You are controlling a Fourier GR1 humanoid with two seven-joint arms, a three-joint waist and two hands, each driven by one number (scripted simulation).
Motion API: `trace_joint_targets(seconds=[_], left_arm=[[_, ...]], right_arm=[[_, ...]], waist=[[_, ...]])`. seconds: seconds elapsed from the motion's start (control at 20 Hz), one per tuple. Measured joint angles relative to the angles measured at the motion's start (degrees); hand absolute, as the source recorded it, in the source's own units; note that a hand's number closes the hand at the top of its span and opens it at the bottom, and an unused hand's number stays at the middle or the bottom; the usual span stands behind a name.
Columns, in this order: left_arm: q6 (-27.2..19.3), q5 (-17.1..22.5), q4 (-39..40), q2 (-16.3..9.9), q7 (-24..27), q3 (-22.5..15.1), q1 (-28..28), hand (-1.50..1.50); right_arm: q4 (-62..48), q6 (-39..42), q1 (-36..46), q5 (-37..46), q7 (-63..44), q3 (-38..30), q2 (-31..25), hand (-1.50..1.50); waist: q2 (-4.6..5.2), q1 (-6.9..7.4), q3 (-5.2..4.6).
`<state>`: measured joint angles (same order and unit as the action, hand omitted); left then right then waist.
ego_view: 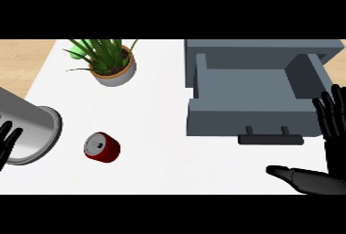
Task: Pick up the can, place it into the drawer and close the drawer
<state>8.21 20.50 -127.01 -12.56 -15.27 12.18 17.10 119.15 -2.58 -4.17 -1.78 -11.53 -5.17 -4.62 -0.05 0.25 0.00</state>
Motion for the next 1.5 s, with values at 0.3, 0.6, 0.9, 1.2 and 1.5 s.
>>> trace_joint_targets(seconds=[0.3,0.6,0.9,1.2,1.5], left_arm=[[1.6,1.0,2.2,0.0,-2.5,2.5,-3.1,-1.5],[2.5,-4.5,4.2,3.8,-1.4,-1.1,-2.7,-1.5],[2.9,-10.8,9.0,7.2,2.7,-4.4,-1.6,-1.5],[2.7,-16.8,18.2,9.5,10.1,-6.1,-2.3,-1.5],[1.2,-21.3,28.5,10.9,19.1,-6.2,-2.7,-1.5]], right_arm=[[-0.3,0.4,0.0,0.4,-0.1,-0.3,0.2,-1.5],[-0.6,1.6,-1.6,-0.5,1.8,-1.3,0.5,-1.5],[1.5,2.9,-3.8,-1.7,2.1,-2.8,0.1,-1.5],[2.3,3.4,-3.7,-1.8,1.5,-3.5,0.1,-1.5],[4.6,4.4,-4.3,-3.5,-0.1,-5.7,-0.7,-1.5]], waist=[[0.01,-0.16,-0.01],[0.02,-0.23,0.01],[0.02,-0.29,0.0],[0.03,-0.33,0.0],[0.03,-0.36,-0.02]])
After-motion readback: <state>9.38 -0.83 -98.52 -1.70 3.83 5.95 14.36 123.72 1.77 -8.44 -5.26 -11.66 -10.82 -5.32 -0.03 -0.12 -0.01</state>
